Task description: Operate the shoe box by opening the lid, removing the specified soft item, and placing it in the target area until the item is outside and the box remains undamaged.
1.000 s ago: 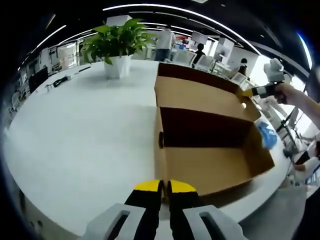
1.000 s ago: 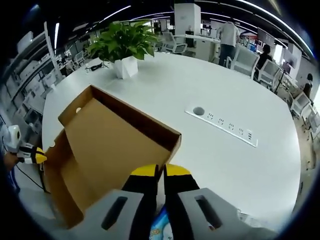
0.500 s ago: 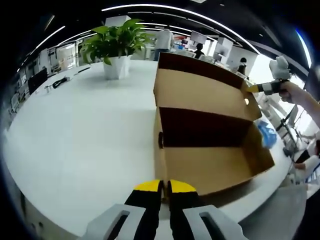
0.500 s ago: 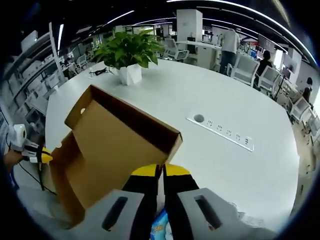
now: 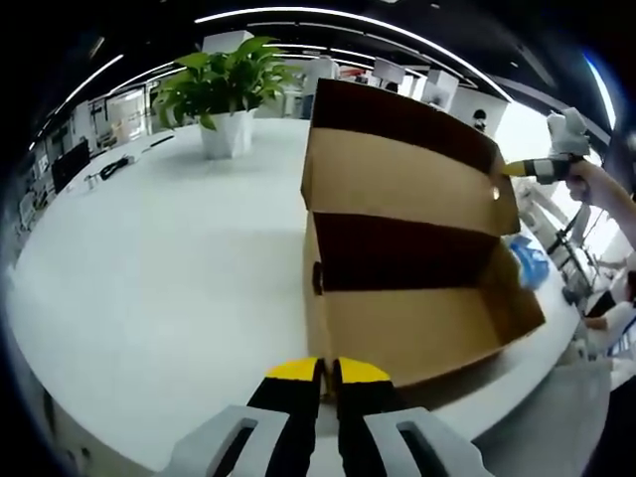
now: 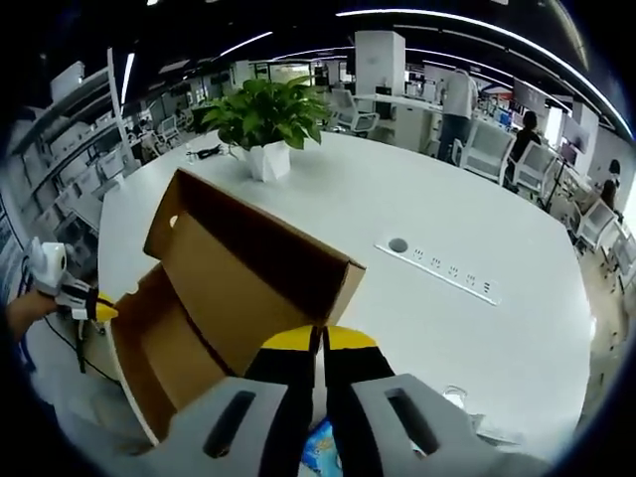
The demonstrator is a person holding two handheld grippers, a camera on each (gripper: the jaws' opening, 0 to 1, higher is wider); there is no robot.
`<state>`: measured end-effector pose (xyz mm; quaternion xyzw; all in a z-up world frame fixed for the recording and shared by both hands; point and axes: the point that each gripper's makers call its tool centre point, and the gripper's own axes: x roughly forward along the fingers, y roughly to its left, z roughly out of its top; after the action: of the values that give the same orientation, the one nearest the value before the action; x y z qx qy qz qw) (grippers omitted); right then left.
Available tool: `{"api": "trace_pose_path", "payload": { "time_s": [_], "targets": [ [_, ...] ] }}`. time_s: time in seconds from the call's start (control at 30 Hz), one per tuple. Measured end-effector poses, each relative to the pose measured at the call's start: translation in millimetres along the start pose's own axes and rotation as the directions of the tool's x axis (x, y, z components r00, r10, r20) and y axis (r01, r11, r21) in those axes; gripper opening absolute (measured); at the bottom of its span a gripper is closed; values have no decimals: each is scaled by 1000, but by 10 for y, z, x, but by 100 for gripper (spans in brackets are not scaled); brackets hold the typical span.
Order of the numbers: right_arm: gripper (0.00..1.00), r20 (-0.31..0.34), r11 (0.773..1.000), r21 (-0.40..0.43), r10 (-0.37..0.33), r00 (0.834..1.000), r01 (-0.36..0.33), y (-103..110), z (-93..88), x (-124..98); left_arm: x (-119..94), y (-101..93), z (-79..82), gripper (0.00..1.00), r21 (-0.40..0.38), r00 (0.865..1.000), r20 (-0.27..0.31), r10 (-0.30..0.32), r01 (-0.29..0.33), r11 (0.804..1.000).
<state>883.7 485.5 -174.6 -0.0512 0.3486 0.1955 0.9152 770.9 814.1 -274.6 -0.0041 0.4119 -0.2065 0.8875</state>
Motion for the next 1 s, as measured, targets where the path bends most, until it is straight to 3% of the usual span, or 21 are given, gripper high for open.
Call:
{"api": "trace_pose_path", "payload": {
  "time_s": [1.0],
  "targets": [
    [0, 50, 999, -32, 14, 999, -13, 339, -166, -453, -23, -32, 2, 5, 16, 1000, 13, -21, 21, 1000]
  ]
}}
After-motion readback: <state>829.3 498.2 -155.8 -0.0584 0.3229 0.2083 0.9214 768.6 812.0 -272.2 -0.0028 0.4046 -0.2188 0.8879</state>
